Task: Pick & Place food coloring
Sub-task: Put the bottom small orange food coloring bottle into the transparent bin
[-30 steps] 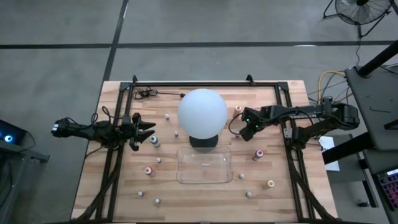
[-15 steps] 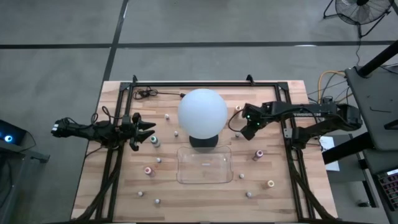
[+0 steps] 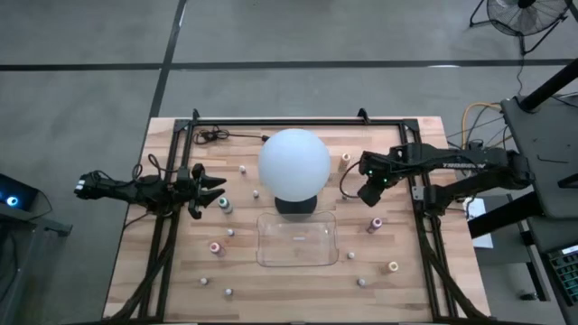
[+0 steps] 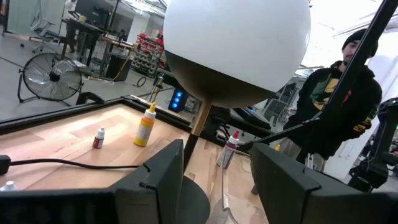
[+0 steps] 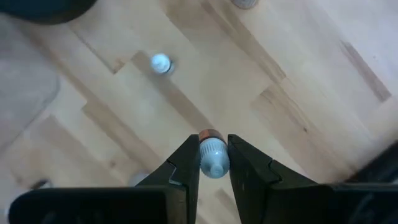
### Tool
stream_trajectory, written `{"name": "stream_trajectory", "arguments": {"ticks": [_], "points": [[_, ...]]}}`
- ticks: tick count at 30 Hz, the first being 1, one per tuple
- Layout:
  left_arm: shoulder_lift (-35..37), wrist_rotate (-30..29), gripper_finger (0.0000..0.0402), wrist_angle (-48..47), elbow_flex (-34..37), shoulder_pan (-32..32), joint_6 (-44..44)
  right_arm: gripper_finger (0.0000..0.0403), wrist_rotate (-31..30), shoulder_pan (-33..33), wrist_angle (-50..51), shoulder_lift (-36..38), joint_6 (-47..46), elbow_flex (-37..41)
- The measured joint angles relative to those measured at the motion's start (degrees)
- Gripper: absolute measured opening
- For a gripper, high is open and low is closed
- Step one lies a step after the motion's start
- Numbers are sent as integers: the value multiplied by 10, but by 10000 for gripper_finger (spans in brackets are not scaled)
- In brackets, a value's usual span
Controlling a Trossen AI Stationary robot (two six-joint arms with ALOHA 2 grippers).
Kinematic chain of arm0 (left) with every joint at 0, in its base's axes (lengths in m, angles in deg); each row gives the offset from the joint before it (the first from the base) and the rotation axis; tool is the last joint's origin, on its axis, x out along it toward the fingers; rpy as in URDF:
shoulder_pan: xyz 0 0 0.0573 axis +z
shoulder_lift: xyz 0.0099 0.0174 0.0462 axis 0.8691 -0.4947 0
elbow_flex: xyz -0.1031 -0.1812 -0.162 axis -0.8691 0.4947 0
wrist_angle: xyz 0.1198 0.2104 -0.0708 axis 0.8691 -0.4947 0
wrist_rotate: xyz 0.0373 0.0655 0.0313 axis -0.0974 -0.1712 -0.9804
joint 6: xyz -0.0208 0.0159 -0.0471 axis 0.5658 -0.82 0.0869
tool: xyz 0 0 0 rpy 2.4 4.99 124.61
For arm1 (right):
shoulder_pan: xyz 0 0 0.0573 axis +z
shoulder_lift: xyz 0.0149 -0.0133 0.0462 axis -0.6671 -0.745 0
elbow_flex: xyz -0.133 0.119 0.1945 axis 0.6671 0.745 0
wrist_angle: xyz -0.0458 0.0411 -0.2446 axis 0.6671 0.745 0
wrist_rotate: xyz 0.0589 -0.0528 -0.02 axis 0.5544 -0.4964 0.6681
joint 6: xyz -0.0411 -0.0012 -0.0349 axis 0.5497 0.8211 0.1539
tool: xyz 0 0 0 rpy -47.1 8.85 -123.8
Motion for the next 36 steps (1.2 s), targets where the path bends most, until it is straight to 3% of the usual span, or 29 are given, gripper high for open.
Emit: {"name": "stream_trajectory", "arguments": {"ticks": [12, 20, 36], "points": [[0, 0, 161, 0, 0, 0, 0, 63, 0, 148, 34, 0, -74, -65], [0, 0, 161, 0, 0, 0, 0, 63, -4, 249, 28, -41, -89, -100], [0, 0, 161, 0, 0, 0, 0, 63, -21, 319, 0, -195, -26, -244]]}}
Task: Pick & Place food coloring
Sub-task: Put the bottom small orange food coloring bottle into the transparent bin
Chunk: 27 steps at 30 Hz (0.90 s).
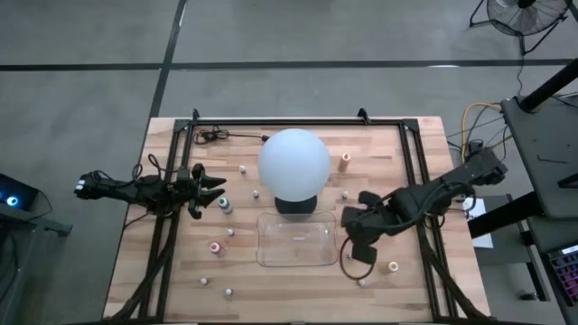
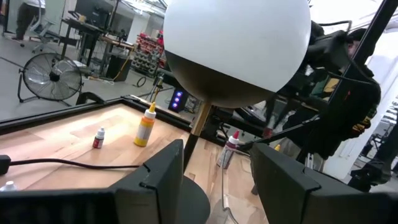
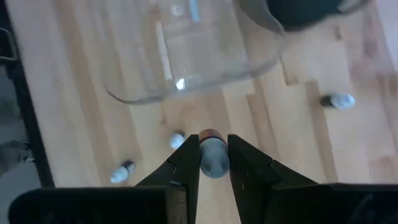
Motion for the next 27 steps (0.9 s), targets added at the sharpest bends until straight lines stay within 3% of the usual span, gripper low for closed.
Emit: {"name": "stream_trajectory", "arguments": {"ticks": [10, 27], "points": [[0, 0, 161, 0, 0, 0, 0, 63, 1, -1, -6, -90, 34, -86], [0, 0, 161, -1, 0, 0, 0, 63, 2, -25, -78, -163, 94, -94]]}}
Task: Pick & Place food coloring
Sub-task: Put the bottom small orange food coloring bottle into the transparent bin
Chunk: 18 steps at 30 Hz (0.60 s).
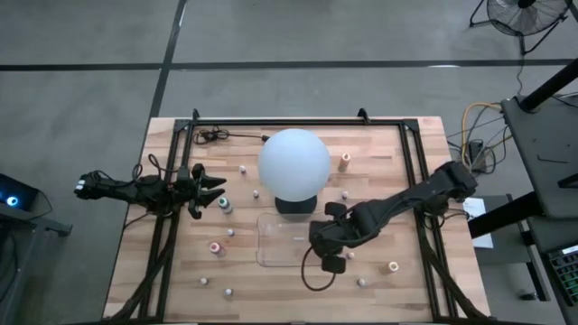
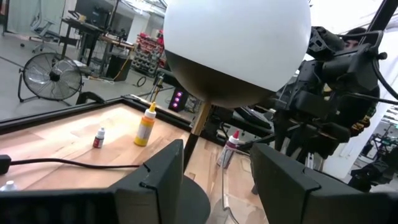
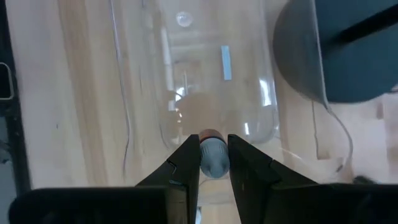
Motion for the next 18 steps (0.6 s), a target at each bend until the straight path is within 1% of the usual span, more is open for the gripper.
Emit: {"name": "stream_trajectory", "arguments": {"ticks": [9, 12, 18], "points": [[0, 0, 161, 0, 0, 0, 0, 63, 12, -16, -20, -30, 38, 0], [0, 0, 161, 0, 0, 0, 0, 63, 28, -19, -32, -40, 38, 0], [0, 0, 161, -2, 0, 0, 0, 63, 32, -19, -47, -65, 34, -1]]}}
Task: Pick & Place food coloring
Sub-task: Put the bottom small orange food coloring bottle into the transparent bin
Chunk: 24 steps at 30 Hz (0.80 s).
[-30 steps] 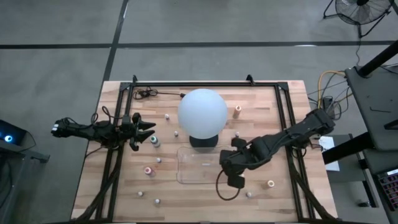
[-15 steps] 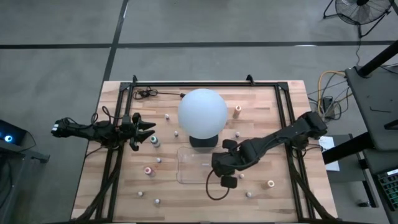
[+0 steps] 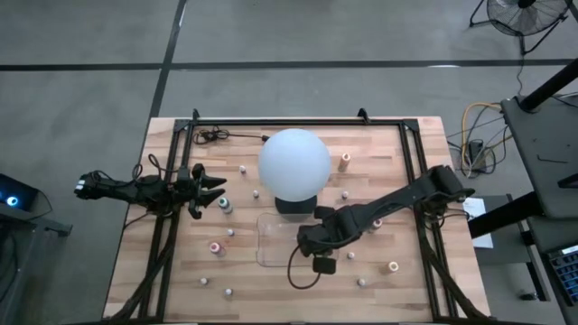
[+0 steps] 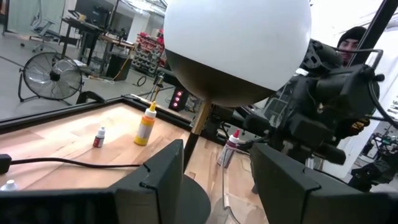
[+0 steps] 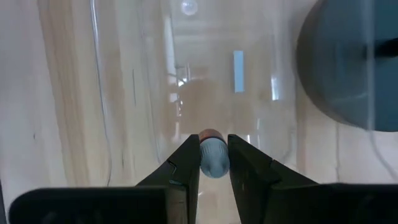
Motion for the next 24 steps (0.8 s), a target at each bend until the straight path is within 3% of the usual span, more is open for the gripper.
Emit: {"name": "stream_trajectory", "arguments": {"ticks": [24], "points": [[-1, 0, 161, -2, 0, 0, 0, 63, 8, 27, -60, -55, -8, 6]]}}
